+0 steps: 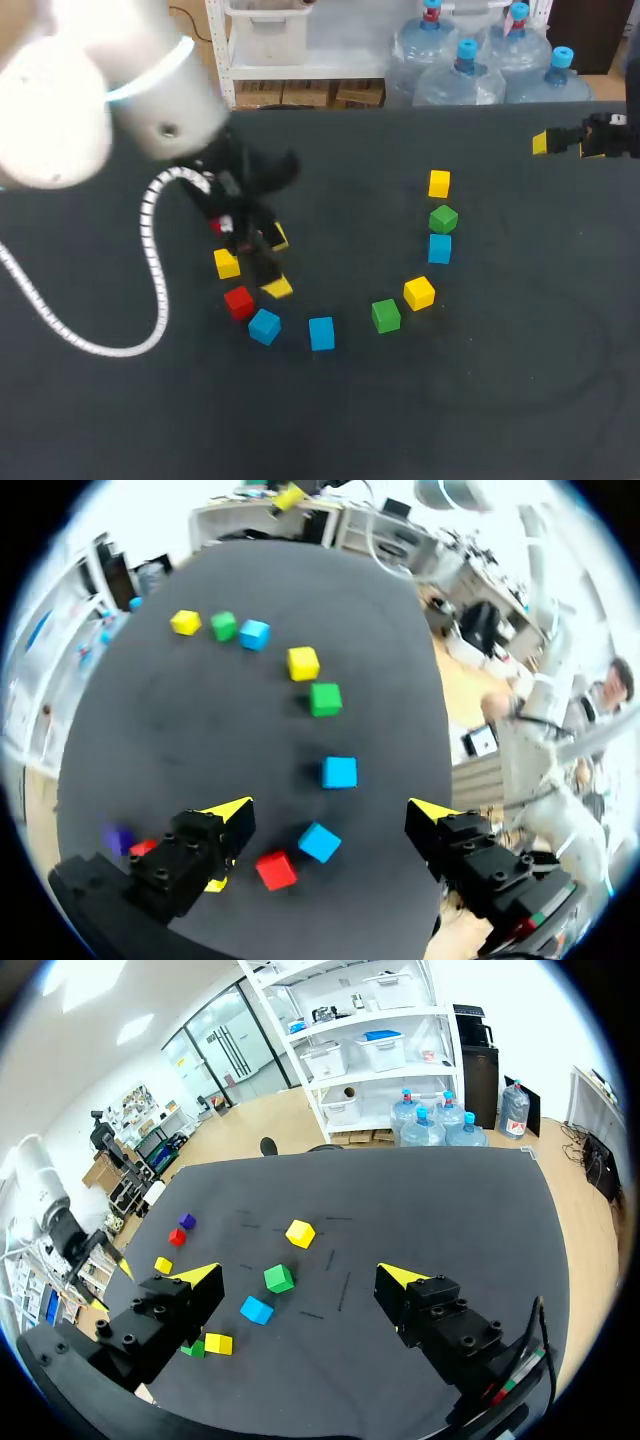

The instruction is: Place the blue cubes, place green cubes on the blue cubes, place the yellow cubes on the green cubes, then place the red cubes on the yellow cubes, and place purple cube on the red cubes.

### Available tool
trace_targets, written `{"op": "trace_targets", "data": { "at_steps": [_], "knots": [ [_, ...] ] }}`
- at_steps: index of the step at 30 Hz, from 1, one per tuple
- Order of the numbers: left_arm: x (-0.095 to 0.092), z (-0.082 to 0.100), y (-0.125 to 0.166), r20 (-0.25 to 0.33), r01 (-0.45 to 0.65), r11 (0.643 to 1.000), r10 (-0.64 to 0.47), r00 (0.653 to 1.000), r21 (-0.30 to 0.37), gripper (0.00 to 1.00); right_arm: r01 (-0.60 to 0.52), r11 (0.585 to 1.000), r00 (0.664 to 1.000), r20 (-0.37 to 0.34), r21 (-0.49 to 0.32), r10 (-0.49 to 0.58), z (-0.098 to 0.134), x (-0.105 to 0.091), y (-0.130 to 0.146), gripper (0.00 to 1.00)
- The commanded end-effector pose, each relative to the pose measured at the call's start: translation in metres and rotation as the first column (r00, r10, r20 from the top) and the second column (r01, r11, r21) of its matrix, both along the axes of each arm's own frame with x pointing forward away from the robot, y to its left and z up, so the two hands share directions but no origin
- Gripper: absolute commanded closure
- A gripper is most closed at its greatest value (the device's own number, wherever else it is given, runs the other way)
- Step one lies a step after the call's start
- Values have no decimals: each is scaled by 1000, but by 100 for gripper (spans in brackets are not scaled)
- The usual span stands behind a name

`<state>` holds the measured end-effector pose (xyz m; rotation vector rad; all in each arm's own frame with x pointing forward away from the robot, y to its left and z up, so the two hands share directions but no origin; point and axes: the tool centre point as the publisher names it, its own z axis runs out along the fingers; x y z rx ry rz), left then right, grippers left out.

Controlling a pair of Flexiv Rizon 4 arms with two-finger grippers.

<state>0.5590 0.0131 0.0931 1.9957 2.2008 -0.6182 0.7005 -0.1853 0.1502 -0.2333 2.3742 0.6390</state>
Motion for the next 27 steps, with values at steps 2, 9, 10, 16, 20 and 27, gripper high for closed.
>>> {"op": "trace_targets", "data": {
  "at_steps": [2,9,10,16,20,27],
  "knots": [
    [3,-11,-3,-191,294,943,-263,946,157,0,3,1000,1000,1,-2,-3,0,0,1,0],
    [3,-11,-3,-191,294,943,-263,946,157,0,3,1000,1000,1,-2,-3,0,0,1,0],
    [3,-11,-3,-191,294,943,-263,946,157,0,3,1000,1000,1,-2,-3,0,0,1,0],
    [4,-11,1,-155,235,954,-208,966,184,0,3,1000,1000,1,-2,-3,0,0,1,0],
    [3,-23,2,-79,150,966,-136,987,212,0,3,1000,1000,1,-2,-3,0,0,1,0],
    [-8,-43,9,6,119,960,-124,992,254,0,3,1000,1000,1,-2,-3,0,0,1,0]
  ]
}}
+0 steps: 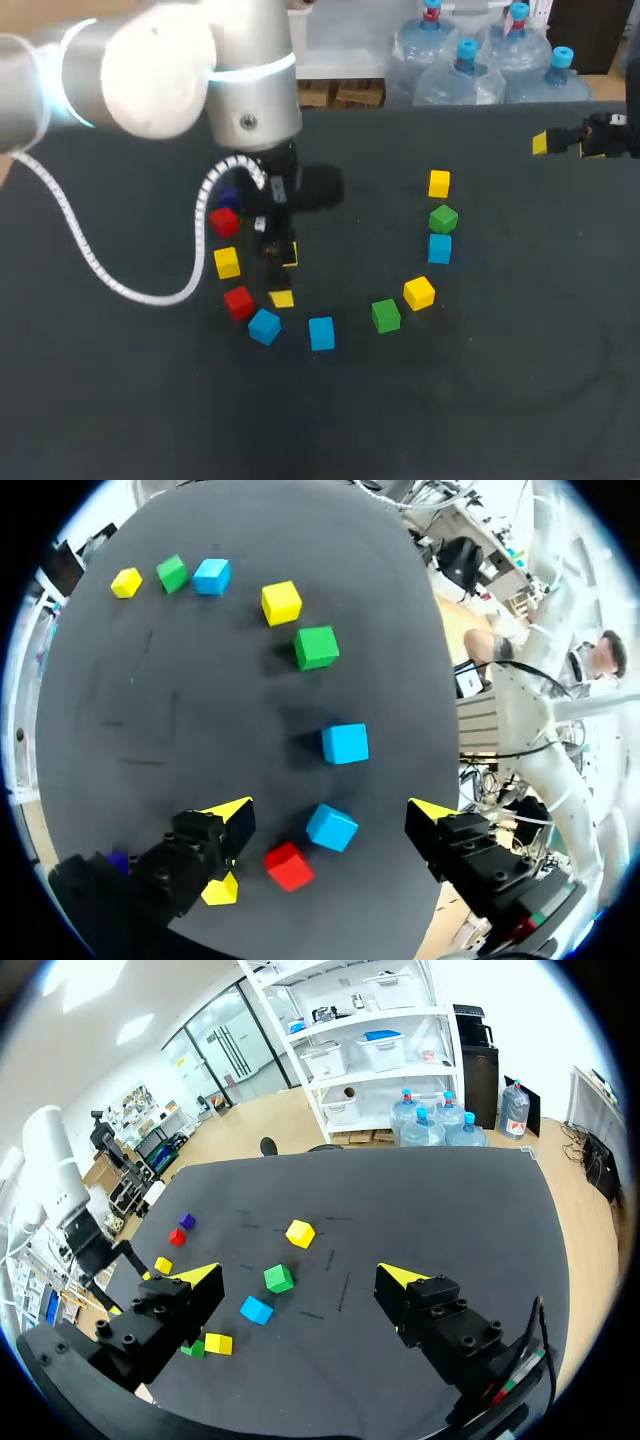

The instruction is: Place the blue cubes, place green cubes on the blue cubes, place the yellow cubes on the green cubes, then place the red cubes on the yellow cubes, and place purple cube on the red cubes.

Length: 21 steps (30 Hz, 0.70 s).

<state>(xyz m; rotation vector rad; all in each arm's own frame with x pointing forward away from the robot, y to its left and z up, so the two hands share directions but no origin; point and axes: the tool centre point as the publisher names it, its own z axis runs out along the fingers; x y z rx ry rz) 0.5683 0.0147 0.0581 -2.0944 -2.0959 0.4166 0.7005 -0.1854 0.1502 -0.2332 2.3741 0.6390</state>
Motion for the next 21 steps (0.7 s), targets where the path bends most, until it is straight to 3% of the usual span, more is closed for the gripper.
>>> {"op": "trace_targets", "data": {
  "at_steps": [1,6,12,21],
  "knots": [
    [-19,-12,9,109,6,1000,-6,994,0,0,3,1000,1000,1,-2,-3,0,0,1,0],
    [-27,-33,19,82,62,998,-63,995,14,0,3,1000,1000,1,-2,-3,0,0,1,0],
    [-32,-46,27,98,90,996,-92,991,26,0,3,1000,1000,1,-2,-3,0,0,1,0],
    [-23,-46,33,157,99,995,-103,982,34,0,3,1000,1000,1,-2,-3,0,0,1,0]
  ]
}}
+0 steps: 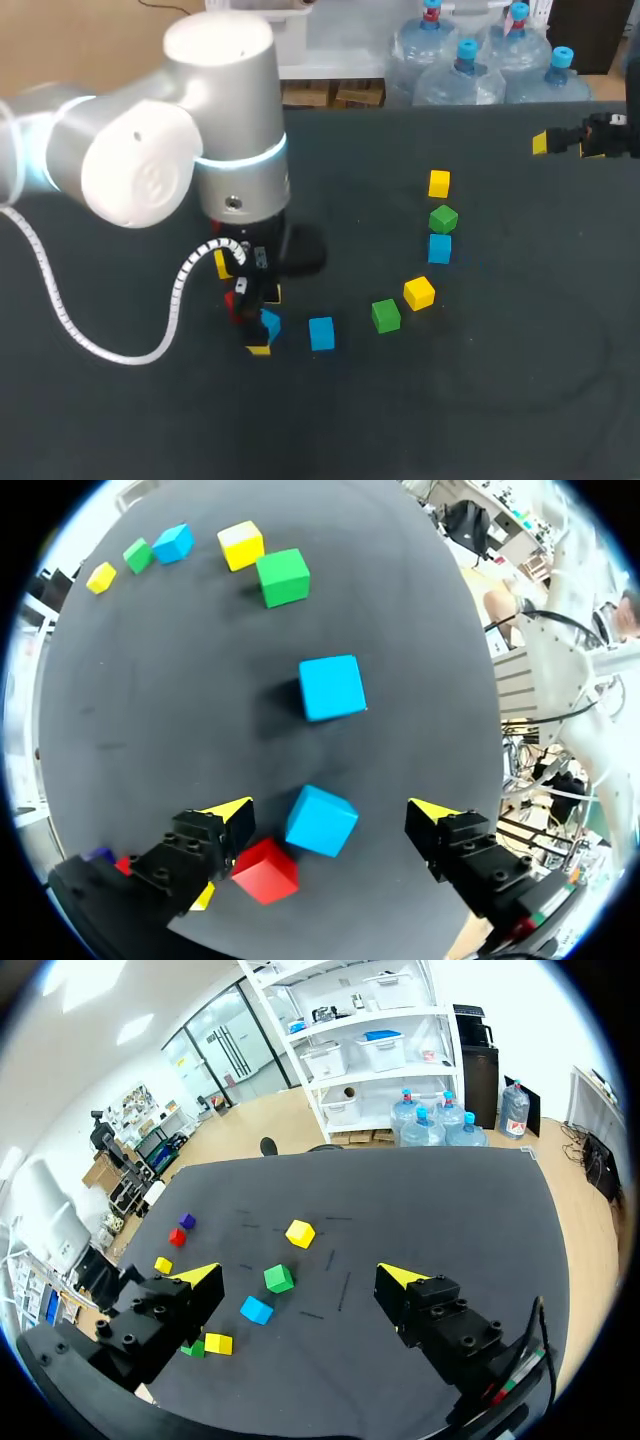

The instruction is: Place the blue cubes, place green cubes on the blue cubes, place the yellow cubes on the green cubes, then place the red cubes on the yellow cubes, and place purple cube on the red cubes.

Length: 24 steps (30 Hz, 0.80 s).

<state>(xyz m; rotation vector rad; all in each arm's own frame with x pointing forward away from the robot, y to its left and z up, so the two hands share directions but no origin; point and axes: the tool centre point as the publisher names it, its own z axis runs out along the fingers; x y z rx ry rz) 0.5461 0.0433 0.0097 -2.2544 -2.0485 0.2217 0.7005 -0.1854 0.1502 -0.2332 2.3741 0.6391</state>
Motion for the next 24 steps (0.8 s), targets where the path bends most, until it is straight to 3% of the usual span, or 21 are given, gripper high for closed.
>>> {"op": "trace_targets", "data": {
  "at_steps": [1,6,11,23,24],
  "knots": [
    [1,3,5,19,6,1000,-6,1000,-12,0,3,1000,1000,0,-2,-3,0,0,1,0],
    [6,-2,10,42,16,999,-15,999,-28,0,3,1000,1000,0,-2,-3,0,0,1,0],
    [10,-4,6,-4,-21,999,21,1000,-35,0,3,1000,1000,0,-2,-3,0,0,1,0],
    [10,-4,6,-4,-21,999,21,1000,-35,0,3,1000,1000,0,-2,-3,0,0,1,0],
    [10,-1,6,37,-15,998,17,999,-59,0,3,1000,1000,0,-2,-3,0,0,1,0]
  ]
}}
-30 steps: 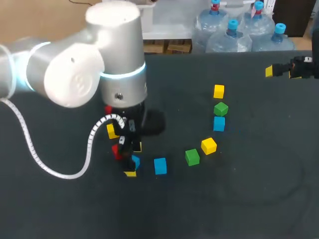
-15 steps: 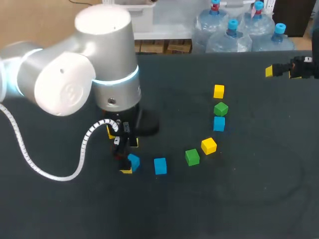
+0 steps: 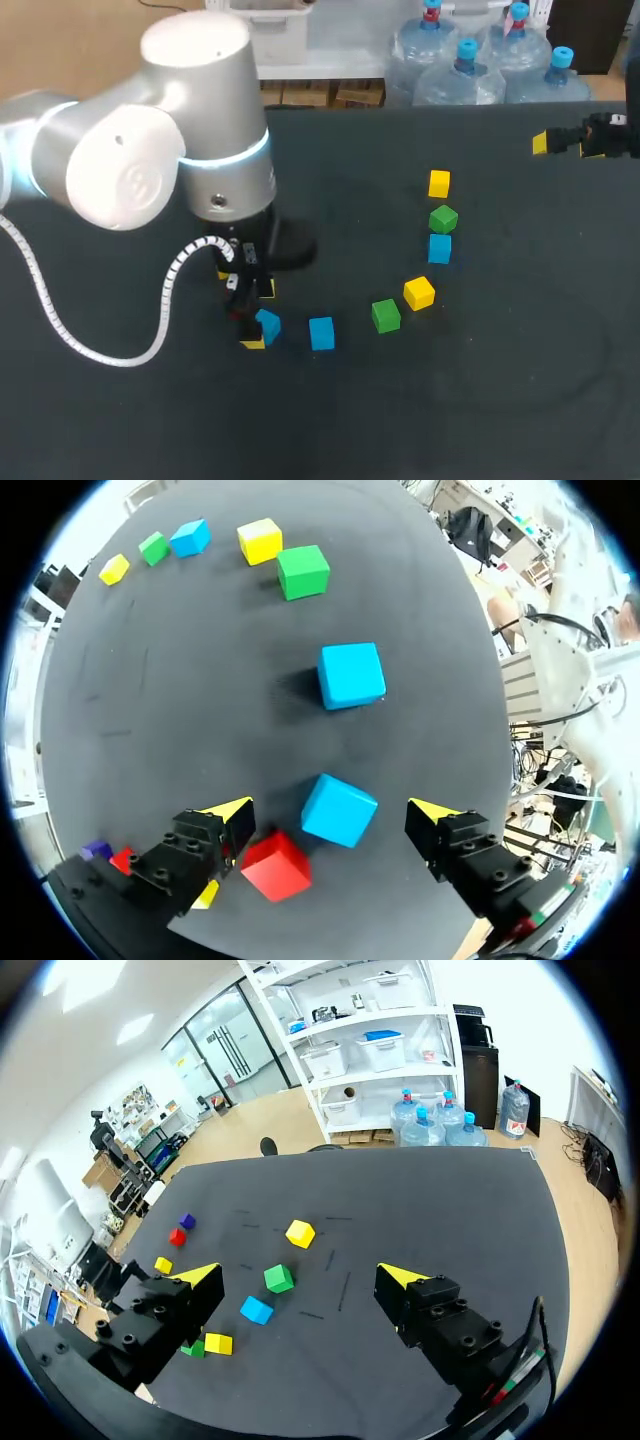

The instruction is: Place the blue cubes, place green cubes on the blue cubes, place the yellow cubes on the green cubes, then place the red cubes on the yellow cubes, and place purple cube on the red cubes.

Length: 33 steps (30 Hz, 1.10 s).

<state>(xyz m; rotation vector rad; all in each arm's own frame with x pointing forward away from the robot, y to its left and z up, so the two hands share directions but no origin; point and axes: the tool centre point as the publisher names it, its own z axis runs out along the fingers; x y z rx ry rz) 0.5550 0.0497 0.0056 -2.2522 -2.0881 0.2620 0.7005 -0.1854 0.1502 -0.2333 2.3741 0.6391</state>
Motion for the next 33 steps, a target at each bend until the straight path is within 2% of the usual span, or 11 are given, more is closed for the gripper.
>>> {"op": "trace_targets", "data": {
  "at_steps": [1,2,3,6,12,17,21,25,33],
  "knots": [
    [0,5,0,90,17,1000,-16,996,-9,0,3,1000,1000,0,-2,-3,0,0,1,0],
    [-1,6,-1,109,17,1000,-19,994,23,0,3,1000,1000,0,-2,-3,0,0,1,0],
    [-1,6,-3,106,15,999,-18,994,33,0,3,1000,1000,0,-2,-3,0,0,1,0],
    [0,7,-4,156,37,998,-43,987,42,0,3,1000,1000,0,-2,-3,0,0,1,0],
    [1,4,1,171,35,998,-44,984,56,0,3,1000,1000,0,-2,-3,0,0,1,0],
    [0,-7,7,172,46,997,-56,983,62,0,3,1000,1000,0,-2,-3,0,0,1,0],
    [2,-15,12,144,57,997,-63,988,49,0,3,1000,1000,0,-2,-3,0,0,1,0],
    [5,-15,11,127,86,995,-91,988,47,0,3,1000,1000,0,-2,-3,0,0,1,0],
    [12,-13,10,131,117,992,-122,984,47,0,3,1000,1000,0,-2,-3,0,0,1,0]
  ]
}}
